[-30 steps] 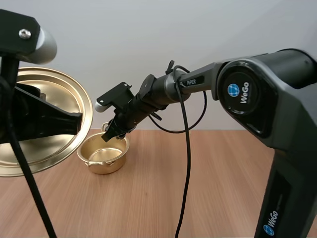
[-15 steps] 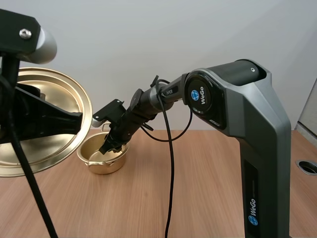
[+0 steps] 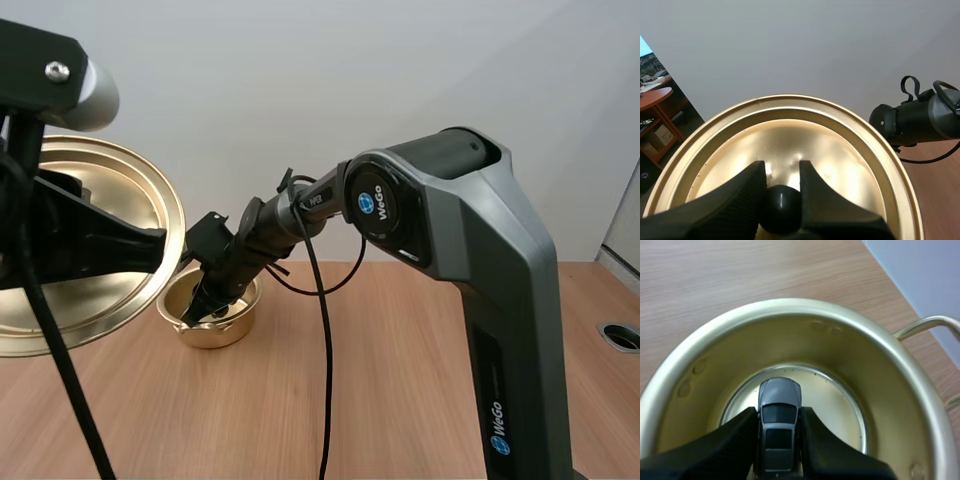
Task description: Open the pot, put the car inside, and close it
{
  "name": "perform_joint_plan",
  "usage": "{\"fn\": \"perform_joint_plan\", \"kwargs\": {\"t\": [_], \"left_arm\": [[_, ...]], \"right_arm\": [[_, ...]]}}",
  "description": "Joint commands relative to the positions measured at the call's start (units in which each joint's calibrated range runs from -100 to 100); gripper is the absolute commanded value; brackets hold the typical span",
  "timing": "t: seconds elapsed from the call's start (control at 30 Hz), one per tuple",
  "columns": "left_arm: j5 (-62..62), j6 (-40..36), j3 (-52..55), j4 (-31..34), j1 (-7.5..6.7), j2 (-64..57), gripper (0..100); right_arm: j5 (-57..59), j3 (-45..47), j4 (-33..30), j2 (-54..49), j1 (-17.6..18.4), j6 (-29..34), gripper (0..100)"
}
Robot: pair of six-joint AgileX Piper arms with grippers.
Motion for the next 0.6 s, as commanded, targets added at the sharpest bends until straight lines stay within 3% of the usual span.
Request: {"fn": "perform_joint_plan", "kwargs": {"t": [0.0, 0.23, 0.33, 0.43, 0.5, 0.57], "left_arm": [[0.1, 0.1, -0.1, 0.0, 0.04, 0.0, 0], [0.1, 0.1, -0.1, 0.0, 0.04, 0.0, 0], [0.1, 0.2, -0.1, 0.0, 0.04, 0.0, 0], [0.1, 0.2, -0.1, 0.0, 0.04, 0.0, 0], [0.1, 0.2, -0.1, 0.0, 0.04, 0.0, 0], [0.1, 0.2, -0.1, 0.0, 0.04, 0.0, 0]], "right_arm": [[-2.5, 0.0, 0.0, -0.1, 0.0, 0.0, 0], [-7.6, 0.0, 0.0, -0.1, 0.1, 0.0, 0], [-7.8, 0.0, 0.0, -0.1, 0.2, 0.0, 28], [-7.9, 0.0, 0.0, -0.1, 0.4, 0.0, 70], [-8.2, 0.0, 0.0, -0.1, 0.5, 0.0, 90], [-9.1, 0.0, 0.0, -0.1, 0.5, 0.0, 98]]}}
